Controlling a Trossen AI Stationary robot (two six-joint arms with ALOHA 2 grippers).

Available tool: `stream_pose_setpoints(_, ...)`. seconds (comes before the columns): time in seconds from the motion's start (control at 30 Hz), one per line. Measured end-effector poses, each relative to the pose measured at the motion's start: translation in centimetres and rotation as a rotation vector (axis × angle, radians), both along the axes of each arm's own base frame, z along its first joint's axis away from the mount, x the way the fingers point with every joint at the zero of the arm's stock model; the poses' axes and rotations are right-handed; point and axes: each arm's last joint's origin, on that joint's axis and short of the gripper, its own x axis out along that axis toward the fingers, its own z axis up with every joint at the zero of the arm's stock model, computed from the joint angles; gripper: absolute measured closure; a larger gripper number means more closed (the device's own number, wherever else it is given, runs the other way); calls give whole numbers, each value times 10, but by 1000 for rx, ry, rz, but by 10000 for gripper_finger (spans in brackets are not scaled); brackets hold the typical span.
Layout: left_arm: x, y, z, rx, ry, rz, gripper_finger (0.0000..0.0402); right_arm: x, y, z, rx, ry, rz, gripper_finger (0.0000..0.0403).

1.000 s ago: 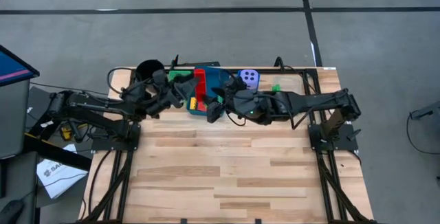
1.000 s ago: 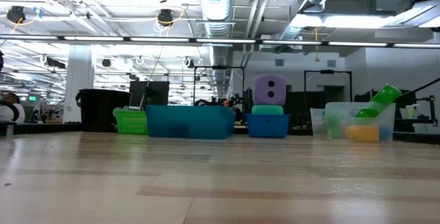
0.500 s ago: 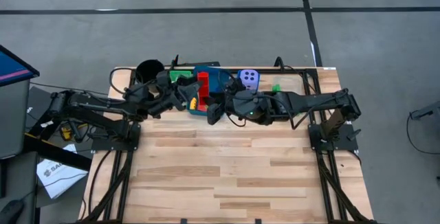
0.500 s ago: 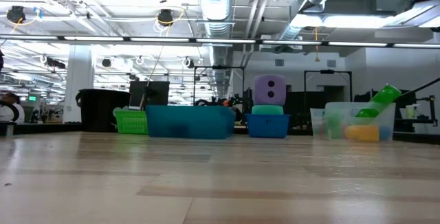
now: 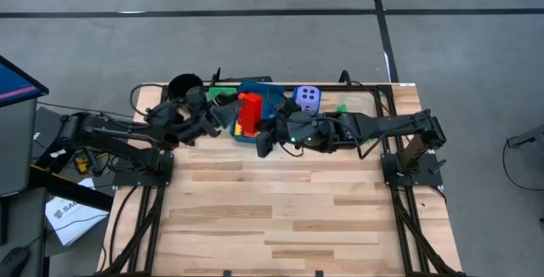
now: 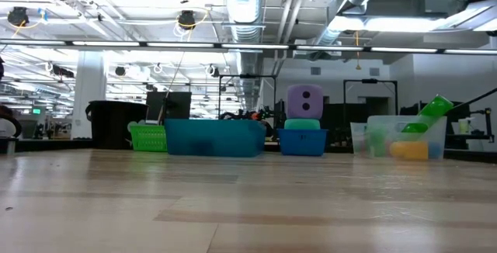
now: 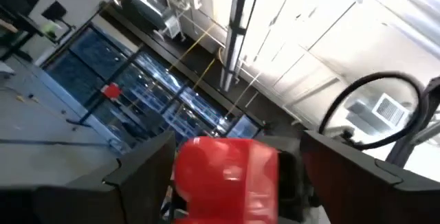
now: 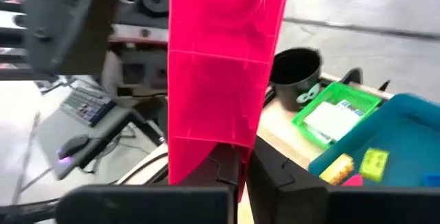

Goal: Pick & Place Toys
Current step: Put the large red game piece into the transparent bin

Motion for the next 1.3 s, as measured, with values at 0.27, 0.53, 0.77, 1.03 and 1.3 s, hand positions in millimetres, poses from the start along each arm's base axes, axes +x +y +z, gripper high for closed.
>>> stream_pose_setpoints(0.27,-28,5,15,136,73,139,93,-11,10,2,-22,42,-21,400)
stream_pose_setpoints(0.53,-82,12,18,176,330,348,92,-80,2,-5,75,325,-282,402)
stream_pose_setpoints(0.77,-115,12,14,166,422,344,92,-122,-13,-19,136,474,-473,402)
stream_pose_setpoints(1.03,-121,10,13,121,399,257,92,-152,-52,-70,228,694,-593,401)
stream_pose_setpoints(1.3,-114,3,11,134,389,99,92,-226,-74,-91,377,678,-688,401)
